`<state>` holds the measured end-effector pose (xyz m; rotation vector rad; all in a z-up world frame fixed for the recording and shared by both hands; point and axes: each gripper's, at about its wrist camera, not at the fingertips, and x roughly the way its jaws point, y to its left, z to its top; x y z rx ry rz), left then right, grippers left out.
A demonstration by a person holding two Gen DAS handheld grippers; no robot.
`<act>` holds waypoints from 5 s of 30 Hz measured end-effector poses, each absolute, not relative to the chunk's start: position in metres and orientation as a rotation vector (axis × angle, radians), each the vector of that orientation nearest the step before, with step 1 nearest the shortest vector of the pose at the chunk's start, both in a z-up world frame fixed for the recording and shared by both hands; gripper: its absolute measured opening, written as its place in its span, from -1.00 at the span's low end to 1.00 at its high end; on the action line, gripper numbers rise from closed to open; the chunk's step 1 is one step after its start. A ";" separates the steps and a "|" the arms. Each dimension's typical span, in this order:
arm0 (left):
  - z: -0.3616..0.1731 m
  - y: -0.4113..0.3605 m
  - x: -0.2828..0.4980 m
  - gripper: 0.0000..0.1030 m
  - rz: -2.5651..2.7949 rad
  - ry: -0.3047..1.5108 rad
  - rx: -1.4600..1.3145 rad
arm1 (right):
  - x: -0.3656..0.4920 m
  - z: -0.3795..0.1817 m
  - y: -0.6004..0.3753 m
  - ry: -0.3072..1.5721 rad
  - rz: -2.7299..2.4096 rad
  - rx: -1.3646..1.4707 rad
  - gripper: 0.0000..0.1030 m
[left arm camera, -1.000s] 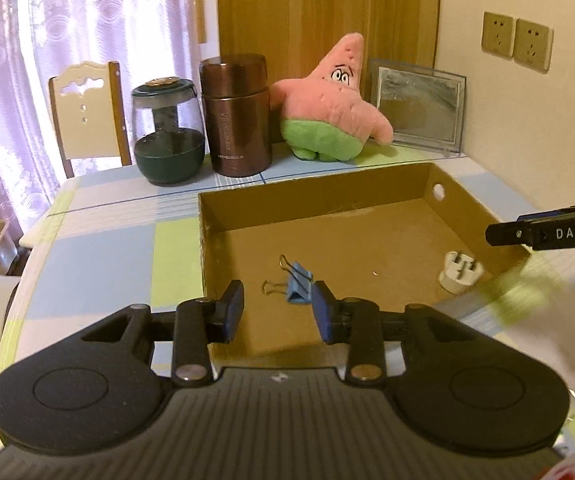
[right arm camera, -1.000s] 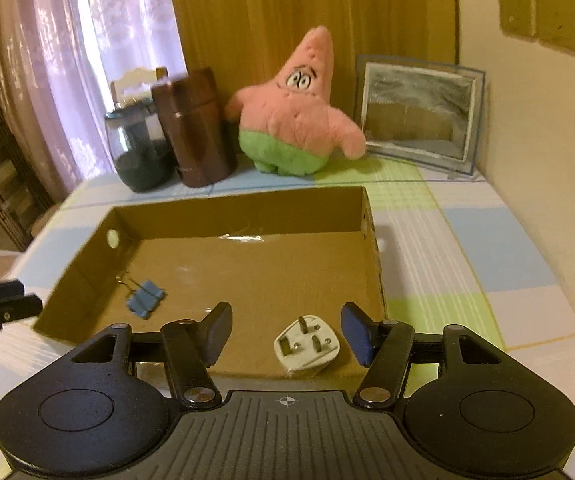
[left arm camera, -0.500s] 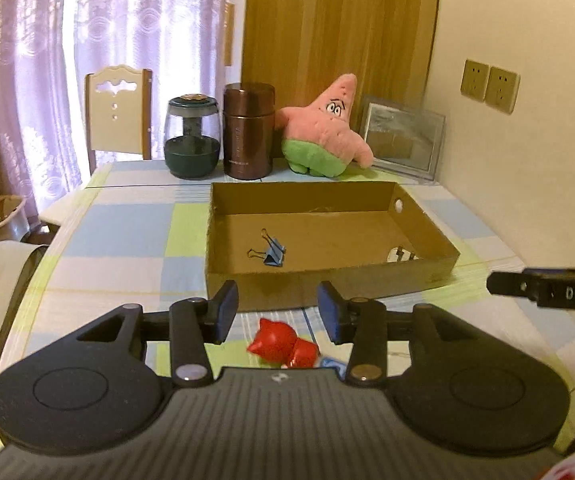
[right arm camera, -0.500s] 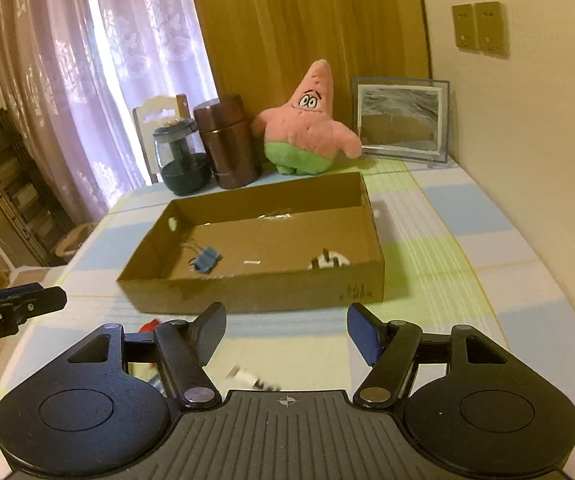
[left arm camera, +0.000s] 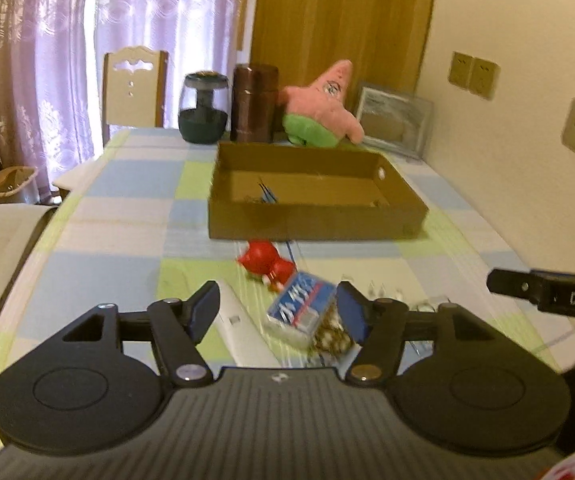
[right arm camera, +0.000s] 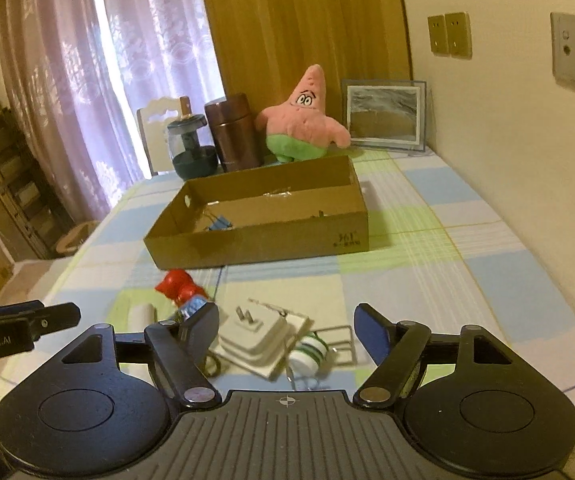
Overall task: Organize rigid objects
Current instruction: 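Move both tools back toward the remaining objects on the table, then grasp the coiled brown wire spiral with the left tool, then grasp and lift the metal wire rack with the right tool while the left tool holds the spiral, then carry the spiral with the left tool while the right tool carries the rack into the box, releasing both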
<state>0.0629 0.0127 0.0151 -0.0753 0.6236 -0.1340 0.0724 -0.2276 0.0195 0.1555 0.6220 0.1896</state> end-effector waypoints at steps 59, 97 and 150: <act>-0.087 -0.035 0.136 -0.27 -0.360 0.819 0.001 | 0.123 -0.070 -0.234 0.788 0.145 0.140 0.53; -0.095 -0.043 0.141 -0.56 -0.343 0.822 0.021 | 0.153 -0.097 -0.212 0.754 0.177 -0.031 0.24; -0.013 -0.022 0.130 -0.57 -0.298 0.691 0.002 | 0.132 -0.018 -0.217 0.609 0.190 -0.007 0.22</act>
